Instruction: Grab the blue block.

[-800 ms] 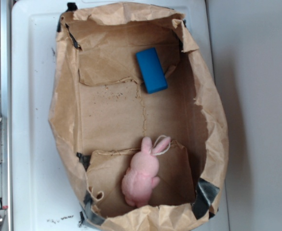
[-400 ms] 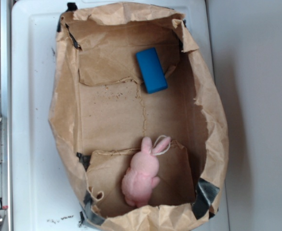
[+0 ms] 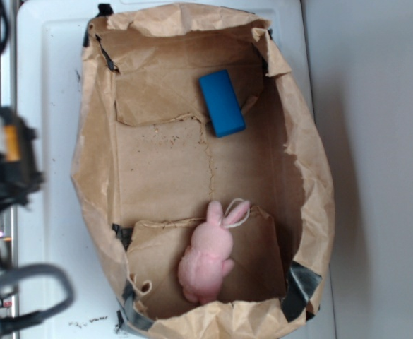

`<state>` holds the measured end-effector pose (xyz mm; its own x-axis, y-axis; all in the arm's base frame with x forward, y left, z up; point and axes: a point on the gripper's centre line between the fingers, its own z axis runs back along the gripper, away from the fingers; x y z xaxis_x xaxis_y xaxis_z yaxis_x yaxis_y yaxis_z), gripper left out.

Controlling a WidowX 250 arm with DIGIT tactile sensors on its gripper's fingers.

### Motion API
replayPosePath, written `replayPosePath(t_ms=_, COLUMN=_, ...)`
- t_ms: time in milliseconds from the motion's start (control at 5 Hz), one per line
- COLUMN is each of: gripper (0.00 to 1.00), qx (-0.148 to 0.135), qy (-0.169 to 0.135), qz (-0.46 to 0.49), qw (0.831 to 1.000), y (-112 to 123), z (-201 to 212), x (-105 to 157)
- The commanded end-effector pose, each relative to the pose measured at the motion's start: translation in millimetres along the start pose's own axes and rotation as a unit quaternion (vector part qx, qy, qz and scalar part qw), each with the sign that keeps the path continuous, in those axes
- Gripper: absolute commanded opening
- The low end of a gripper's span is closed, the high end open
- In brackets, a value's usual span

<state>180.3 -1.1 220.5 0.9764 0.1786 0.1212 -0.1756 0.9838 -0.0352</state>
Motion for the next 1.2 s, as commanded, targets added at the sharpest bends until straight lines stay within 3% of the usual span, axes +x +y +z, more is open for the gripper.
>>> replayPosePath(t_ms=0, gripper=1.00, qx=0.013, qy=-0.049, qz=0.123, qw=0.991, y=26, z=-30, x=54)
replayPosePath(t_ms=600, gripper=1.00, qx=-0.019, qy=-0.066, qz=0.247, qw=0.967, y=42, z=-58, x=76)
replayPosePath(t_ms=800, gripper=1.00, qx=0.004, qy=-0.065, qz=0.195, qw=0.979, y=48, z=-68, x=78)
replayPosePath(t_ms=1000, gripper=1.00, qx=0.030, qy=-0.088, qz=0.088, qw=0.992, y=55, z=-80, x=84)
